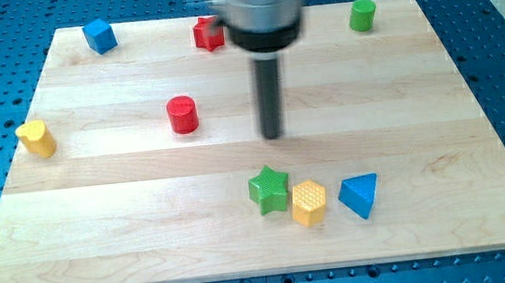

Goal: Move the triangle to the right center

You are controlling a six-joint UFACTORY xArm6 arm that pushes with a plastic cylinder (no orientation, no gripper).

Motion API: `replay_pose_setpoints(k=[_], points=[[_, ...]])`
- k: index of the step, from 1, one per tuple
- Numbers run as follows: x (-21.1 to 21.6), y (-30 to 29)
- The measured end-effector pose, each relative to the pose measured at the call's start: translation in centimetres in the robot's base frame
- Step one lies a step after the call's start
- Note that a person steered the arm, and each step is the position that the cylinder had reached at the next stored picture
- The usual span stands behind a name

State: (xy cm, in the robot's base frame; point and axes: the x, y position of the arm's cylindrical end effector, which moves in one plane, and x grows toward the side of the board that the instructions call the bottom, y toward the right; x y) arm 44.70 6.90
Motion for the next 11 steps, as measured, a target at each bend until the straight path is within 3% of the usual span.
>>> replay_pose_setpoints(k=[1, 2, 3, 4, 6, 7, 8, 10, 11], points=[[3.4, 10.4], [13.2, 11.7], [17.0, 5.0], [15.7, -0.2], [8.9, 7.4], [9.4, 4.9], [12.2, 9.8], [2.2, 10.6], [7.5, 9.8]])
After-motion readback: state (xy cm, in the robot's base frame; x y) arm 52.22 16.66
